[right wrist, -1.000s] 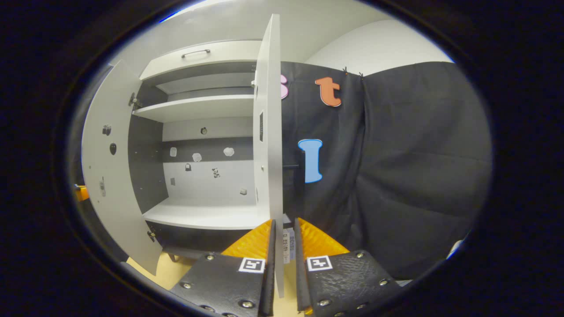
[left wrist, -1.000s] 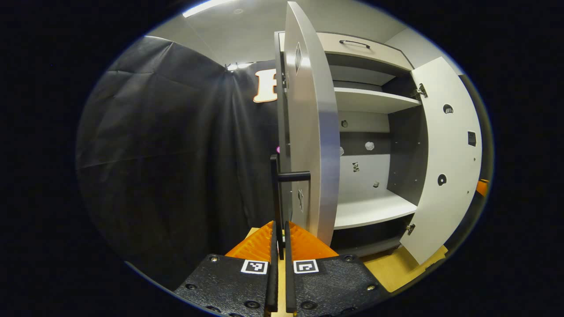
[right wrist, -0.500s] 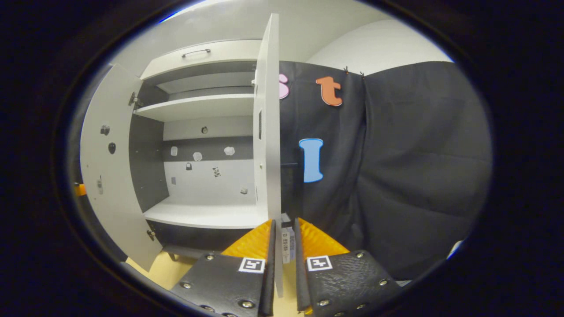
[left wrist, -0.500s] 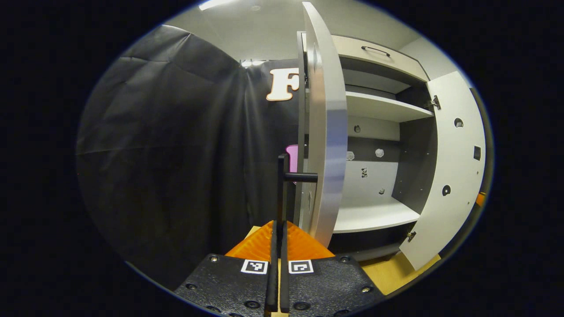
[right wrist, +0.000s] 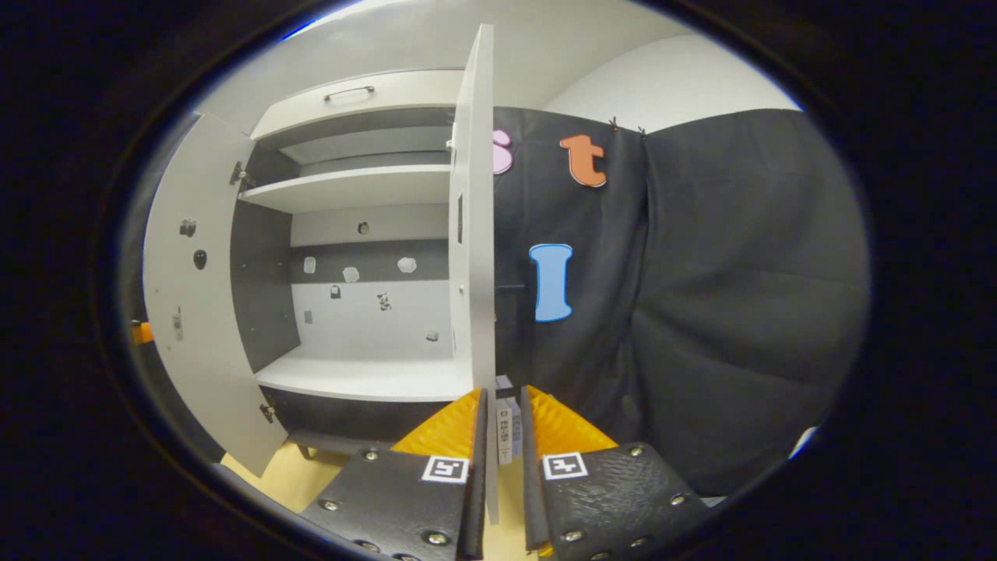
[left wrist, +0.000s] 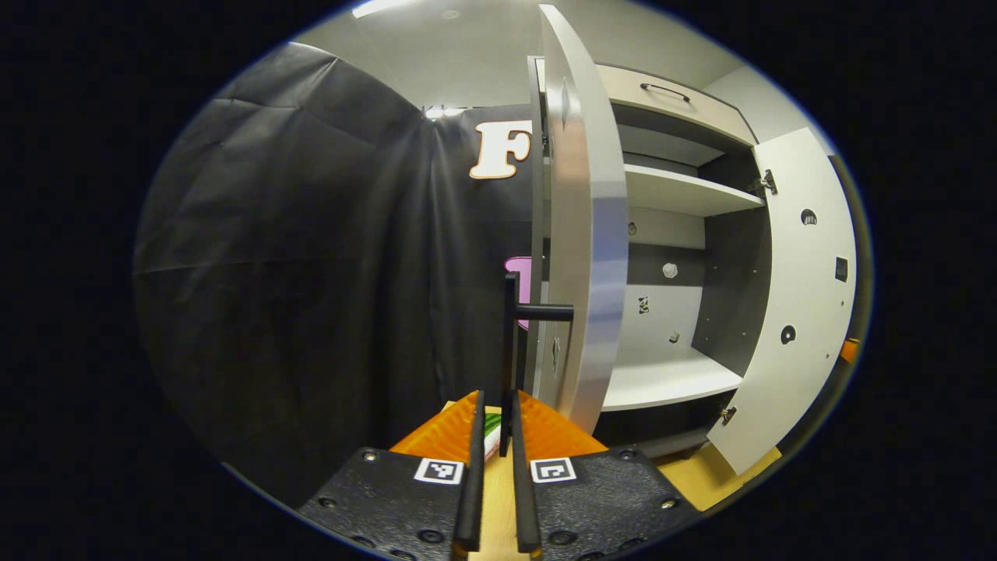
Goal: Open the right door of the double-door shoe cabinet with the right hand, and open the left door with the left hand.
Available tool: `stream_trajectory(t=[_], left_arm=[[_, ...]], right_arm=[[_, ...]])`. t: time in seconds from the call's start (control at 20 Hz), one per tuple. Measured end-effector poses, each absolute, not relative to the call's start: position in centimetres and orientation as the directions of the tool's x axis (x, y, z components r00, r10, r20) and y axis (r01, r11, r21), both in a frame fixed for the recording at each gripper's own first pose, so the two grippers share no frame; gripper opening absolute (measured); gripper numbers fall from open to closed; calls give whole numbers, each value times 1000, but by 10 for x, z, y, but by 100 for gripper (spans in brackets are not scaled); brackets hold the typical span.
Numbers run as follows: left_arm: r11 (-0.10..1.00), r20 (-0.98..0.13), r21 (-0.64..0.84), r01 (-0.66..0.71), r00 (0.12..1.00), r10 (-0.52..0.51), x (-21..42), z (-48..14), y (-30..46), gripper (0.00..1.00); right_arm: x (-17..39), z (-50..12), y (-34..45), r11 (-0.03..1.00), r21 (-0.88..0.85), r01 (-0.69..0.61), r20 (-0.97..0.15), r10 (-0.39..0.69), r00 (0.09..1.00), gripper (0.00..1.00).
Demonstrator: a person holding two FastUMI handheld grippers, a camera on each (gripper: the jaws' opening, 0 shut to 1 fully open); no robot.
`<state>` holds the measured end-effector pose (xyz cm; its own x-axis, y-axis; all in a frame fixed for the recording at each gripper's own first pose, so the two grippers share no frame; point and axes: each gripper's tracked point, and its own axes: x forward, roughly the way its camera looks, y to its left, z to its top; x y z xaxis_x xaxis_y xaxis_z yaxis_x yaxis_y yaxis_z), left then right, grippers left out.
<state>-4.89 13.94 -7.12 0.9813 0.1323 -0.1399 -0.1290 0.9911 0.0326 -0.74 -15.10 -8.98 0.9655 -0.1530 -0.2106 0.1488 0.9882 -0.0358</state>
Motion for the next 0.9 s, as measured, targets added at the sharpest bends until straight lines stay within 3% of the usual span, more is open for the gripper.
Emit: stream_trajectory(t=[0.05,0.3,0.45,0.5,0.6,0.65,0.7,0.75,0.9], left_arm=[[990,-141,30,-134,980,137,-51,-71,142,19],[988,-143,27,-151,978,153,-57,-71,162,67],[988,-146,27,-151,977,153,-59,-70,164,85],[988,-146,28,-153,977,155,-59,-70,164,87],[986,-143,34,-160,976,164,-61,-70,165,87],[985,-142,47,-165,975,170,-63,-70,164,82],[984,-141,59,-165,975,172,-65,-69,163,87],[984,-135,67,-164,976,172,-67,-66,163,84],[983,-116,59,-173,977,178,-80,-50,159,88]], right_arm=[[-8,-90,-151,987,-42,152,-212,-158,965,21],[-7,-88,-151,985,-34,169,-216,-172,961,23],[-9,-86,-148,988,-22,153,-215,-154,964,23],[-9,-84,-146,990,-27,141,-211,-144,967,19],[-9,-80,-142,992,-45,119,-204,-126,971,23],[-9,-81,-142,993,-47,107,-207,-115,972,23],[-10,-81,-140,995,-43,91,-211,-98,973,22],[-11,-78,-136,997,-36,71,-212,-77,974,23],[-16,-62,-113,1000,-18,3,-201,-7,980,23]])
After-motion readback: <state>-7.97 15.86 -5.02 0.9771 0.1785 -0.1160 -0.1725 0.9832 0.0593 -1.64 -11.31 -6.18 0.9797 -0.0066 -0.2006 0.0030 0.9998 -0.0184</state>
